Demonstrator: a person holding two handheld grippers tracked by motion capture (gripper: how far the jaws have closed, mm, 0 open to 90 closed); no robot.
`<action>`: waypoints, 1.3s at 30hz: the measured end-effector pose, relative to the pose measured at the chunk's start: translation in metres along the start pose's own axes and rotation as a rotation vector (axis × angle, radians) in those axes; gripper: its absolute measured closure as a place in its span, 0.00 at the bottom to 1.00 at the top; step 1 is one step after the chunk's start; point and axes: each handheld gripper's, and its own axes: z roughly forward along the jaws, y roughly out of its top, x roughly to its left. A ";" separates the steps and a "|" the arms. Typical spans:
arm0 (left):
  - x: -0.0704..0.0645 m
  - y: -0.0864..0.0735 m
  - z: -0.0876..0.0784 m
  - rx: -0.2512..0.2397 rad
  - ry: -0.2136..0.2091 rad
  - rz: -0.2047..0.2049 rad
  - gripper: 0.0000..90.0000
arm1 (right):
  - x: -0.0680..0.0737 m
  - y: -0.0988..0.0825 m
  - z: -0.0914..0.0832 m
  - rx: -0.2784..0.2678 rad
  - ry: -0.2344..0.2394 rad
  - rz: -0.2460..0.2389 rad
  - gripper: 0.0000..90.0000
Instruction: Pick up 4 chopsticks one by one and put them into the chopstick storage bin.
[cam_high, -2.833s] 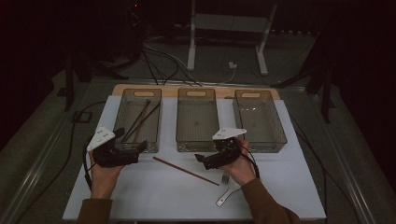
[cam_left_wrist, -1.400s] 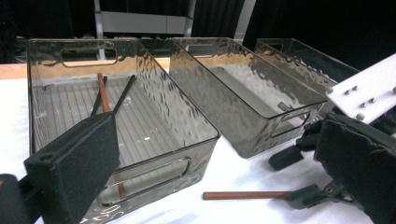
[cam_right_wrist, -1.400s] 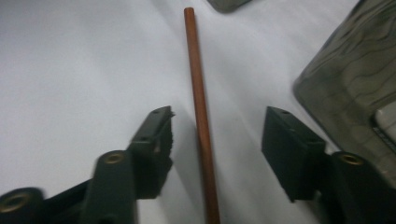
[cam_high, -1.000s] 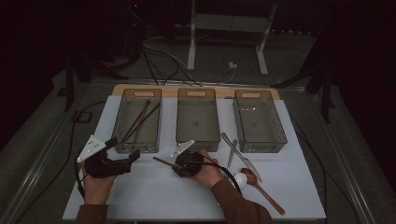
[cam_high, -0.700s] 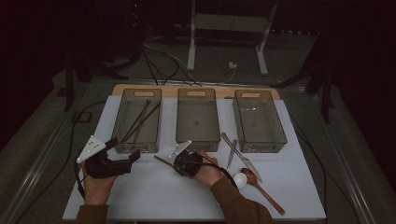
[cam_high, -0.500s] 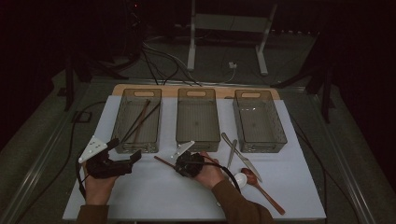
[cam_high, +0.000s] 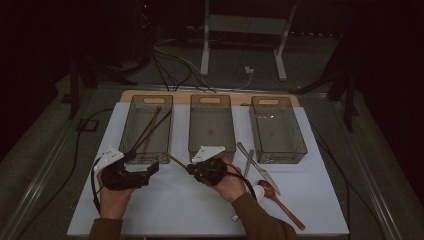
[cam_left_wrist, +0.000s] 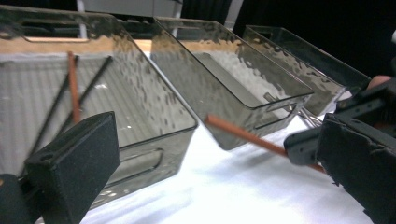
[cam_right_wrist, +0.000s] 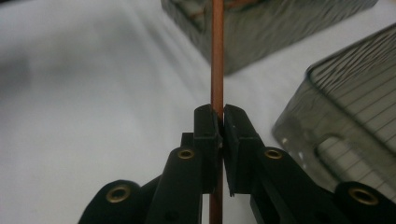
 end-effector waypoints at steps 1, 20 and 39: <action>-0.002 0.000 0.003 0.006 -0.006 0.000 0.01 | 0.000 0.001 -0.002 -0.014 -0.001 0.010 0.95; -0.018 0.007 0.042 0.000 -0.157 -0.114 0.56 | 0.007 0.009 -0.014 -0.162 0.008 0.048 0.95; -0.027 0.020 0.043 -0.025 -0.261 -0.136 0.92 | 0.006 0.009 -0.014 -0.198 0.038 0.090 0.57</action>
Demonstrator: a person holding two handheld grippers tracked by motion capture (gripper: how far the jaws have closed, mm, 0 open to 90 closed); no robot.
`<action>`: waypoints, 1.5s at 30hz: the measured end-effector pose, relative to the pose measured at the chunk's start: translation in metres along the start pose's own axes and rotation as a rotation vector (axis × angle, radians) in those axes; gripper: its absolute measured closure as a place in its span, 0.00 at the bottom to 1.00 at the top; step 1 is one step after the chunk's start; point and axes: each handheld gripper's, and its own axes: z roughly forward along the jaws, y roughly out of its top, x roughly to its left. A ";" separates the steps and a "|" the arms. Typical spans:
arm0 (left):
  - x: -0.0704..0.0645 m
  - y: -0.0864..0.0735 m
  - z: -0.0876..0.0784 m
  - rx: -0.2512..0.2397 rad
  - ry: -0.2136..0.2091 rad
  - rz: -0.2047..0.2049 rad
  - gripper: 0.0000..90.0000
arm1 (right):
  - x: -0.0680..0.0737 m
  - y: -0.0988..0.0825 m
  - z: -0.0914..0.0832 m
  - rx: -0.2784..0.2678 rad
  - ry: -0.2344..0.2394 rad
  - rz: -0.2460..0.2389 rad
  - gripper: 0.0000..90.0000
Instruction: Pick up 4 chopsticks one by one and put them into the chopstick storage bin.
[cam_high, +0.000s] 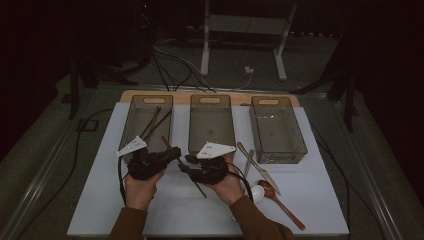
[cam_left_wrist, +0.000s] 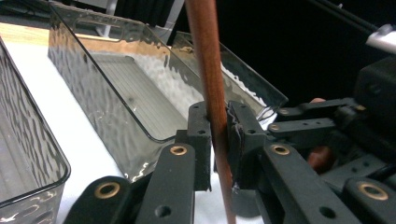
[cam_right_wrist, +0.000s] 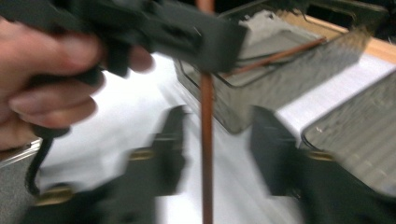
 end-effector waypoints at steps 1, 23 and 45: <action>0.000 0.000 0.000 0.000 0.000 0.000 0.92 | 0.000 0.000 0.000 0.000 0.000 0.000 0.57; 0.017 0.037 -0.037 -0.001 0.101 0.012 0.95 | -0.032 -0.017 -0.025 0.065 -0.115 0.097 0.03; 0.046 0.073 -0.059 0.023 0.247 0.021 0.95 | -0.058 -0.041 -0.076 0.042 -0.206 0.131 0.03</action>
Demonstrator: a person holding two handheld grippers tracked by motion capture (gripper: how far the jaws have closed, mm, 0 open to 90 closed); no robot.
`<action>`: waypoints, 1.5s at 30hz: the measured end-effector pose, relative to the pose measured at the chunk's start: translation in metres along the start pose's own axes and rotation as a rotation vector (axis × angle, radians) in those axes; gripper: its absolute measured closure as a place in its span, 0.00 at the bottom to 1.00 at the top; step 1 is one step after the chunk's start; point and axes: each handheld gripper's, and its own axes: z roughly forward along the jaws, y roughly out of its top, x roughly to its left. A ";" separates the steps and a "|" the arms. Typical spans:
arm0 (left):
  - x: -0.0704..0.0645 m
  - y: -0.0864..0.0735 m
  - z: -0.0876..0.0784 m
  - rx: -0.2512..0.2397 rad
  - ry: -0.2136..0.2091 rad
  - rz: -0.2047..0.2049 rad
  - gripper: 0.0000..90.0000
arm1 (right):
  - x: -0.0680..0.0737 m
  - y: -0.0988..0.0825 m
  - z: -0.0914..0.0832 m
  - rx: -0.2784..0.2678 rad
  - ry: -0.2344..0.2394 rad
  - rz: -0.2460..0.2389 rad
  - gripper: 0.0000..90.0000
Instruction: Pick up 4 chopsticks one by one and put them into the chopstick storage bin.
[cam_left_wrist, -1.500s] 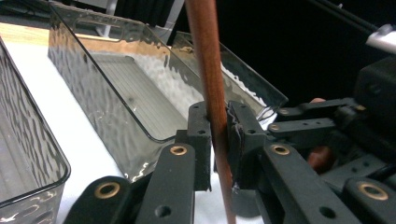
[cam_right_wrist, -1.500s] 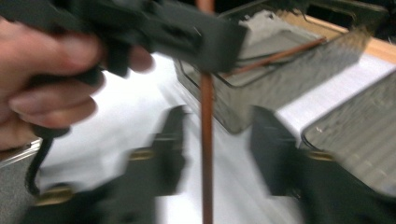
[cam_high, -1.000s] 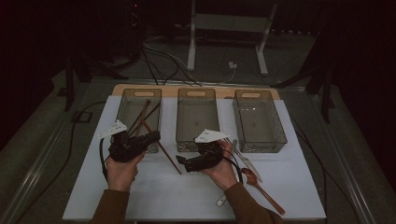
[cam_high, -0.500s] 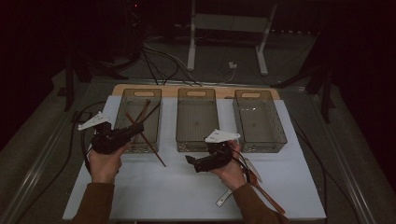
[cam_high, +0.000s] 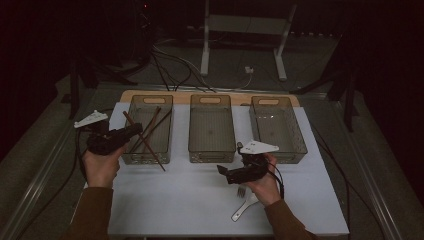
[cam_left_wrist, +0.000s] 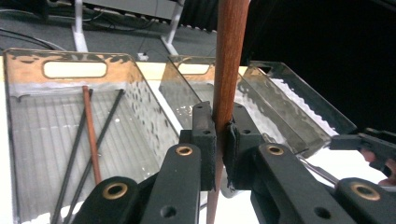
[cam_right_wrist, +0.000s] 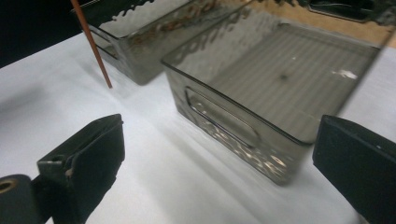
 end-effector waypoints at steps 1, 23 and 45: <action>0.001 0.001 0.000 0.003 0.008 0.002 0.95 | -0.005 -0.002 -0.005 -0.002 -0.011 0.009 0.03; 0.016 0.017 0.012 -0.015 0.053 -0.006 0.95 | -0.040 -0.027 -0.047 -0.031 -0.094 0.055 0.03; 0.025 0.032 0.029 -0.064 0.077 0.008 0.94 | -0.075 -0.058 -0.083 -0.067 -0.183 0.090 0.03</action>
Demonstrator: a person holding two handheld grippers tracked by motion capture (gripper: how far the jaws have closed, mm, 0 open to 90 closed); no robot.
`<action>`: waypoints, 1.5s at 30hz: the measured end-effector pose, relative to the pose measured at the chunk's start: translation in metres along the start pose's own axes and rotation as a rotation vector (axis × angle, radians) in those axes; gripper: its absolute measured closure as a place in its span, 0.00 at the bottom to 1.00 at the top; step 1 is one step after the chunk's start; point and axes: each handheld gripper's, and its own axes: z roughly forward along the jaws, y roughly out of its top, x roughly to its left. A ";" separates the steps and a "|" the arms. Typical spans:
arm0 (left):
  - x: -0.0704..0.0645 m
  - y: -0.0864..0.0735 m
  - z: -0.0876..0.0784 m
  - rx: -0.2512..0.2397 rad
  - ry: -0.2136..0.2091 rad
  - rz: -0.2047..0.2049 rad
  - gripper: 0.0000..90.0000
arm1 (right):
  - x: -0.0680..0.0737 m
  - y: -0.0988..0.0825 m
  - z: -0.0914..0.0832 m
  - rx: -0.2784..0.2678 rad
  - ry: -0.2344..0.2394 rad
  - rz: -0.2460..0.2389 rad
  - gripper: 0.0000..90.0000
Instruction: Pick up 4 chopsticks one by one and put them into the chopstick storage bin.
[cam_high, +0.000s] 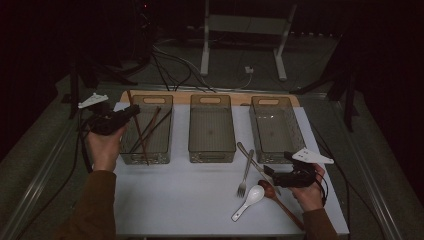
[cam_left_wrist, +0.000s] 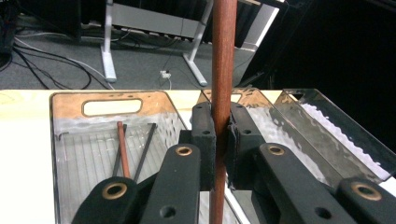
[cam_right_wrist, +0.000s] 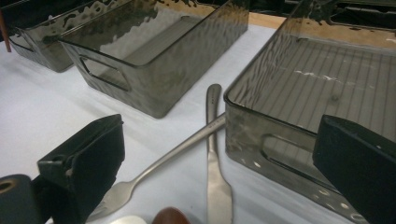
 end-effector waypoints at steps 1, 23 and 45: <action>0.000 0.001 0.001 0.001 0.000 0.001 0.94 | -0.001 -0.002 -0.002 -0.002 -0.003 -0.002 0.03; 0.011 0.003 0.024 -0.017 0.024 -0.024 0.94 | -0.007 -0.008 -0.013 -0.044 -0.018 0.020 0.03; 0.019 0.003 0.046 -0.016 0.065 -0.039 0.93 | -0.009 -0.009 -0.015 -0.063 -0.023 0.048 0.03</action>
